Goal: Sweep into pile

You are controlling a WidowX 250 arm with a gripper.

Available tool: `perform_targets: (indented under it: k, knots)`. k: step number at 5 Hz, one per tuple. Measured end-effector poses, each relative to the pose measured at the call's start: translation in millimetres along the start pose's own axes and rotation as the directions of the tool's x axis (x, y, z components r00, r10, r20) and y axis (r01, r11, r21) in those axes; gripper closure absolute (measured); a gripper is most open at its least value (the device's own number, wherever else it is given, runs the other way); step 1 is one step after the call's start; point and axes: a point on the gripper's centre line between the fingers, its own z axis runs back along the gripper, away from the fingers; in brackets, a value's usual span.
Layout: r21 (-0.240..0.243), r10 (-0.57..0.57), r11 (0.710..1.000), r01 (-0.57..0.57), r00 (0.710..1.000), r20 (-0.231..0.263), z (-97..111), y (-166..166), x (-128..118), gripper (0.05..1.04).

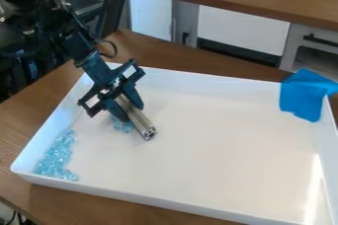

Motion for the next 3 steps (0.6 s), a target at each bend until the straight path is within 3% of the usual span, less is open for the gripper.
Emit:
perform_targets:
  k: [2, 3]
  knots:
    - [0.056, 0.068, 0.996, -0.064, 0.996, -0.065, -5, -6, -34, 0.712]
    - [0.062, 0.063, 0.996, -0.059, 0.996, -0.062, -7, 2, -45, 0.712]
